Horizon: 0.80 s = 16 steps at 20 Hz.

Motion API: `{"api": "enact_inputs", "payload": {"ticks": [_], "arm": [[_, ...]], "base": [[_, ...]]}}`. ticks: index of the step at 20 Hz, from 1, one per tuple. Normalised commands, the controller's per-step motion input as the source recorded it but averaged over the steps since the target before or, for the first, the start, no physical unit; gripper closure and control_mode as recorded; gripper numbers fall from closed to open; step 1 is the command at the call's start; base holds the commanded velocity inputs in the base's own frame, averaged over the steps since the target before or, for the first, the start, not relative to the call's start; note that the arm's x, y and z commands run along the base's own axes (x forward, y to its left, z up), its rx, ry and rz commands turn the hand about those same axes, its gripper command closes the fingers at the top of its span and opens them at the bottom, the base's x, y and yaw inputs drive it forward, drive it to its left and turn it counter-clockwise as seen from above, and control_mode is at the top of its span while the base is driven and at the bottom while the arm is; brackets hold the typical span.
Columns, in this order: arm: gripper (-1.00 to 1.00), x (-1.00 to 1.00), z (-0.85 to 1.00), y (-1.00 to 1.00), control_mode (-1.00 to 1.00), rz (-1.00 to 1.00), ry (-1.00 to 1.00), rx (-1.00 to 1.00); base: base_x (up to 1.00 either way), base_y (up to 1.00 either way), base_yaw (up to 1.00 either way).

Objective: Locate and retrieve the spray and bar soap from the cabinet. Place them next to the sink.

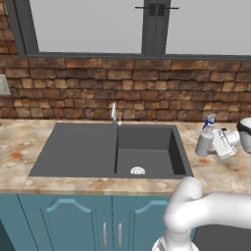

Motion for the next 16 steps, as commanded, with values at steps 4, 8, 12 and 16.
{"api": "enact_inputs", "payload": {"ticks": [4, 8, 12, 16], "arm": [[1.00, 0.21, -0.19, 0.00, -1.00, -0.13, 0.00, 0.00], [1.00, 0.18, -0.14, 0.00, -1.00, -0.14, 0.00, -0.01], [1.00, 0.16, -0.14, 0.00, -1.00, -0.10, 0.00, -0.02], [1.00, 0.12, -0.11, 0.09, -1.00, 0.00, -0.04, 0.00]], "base": [[0.00, 0.00, 0.00], [0.00, 0.00, 0.00], [0.00, 0.00, 0.00], [0.00, 0.00, 0.00]]}}
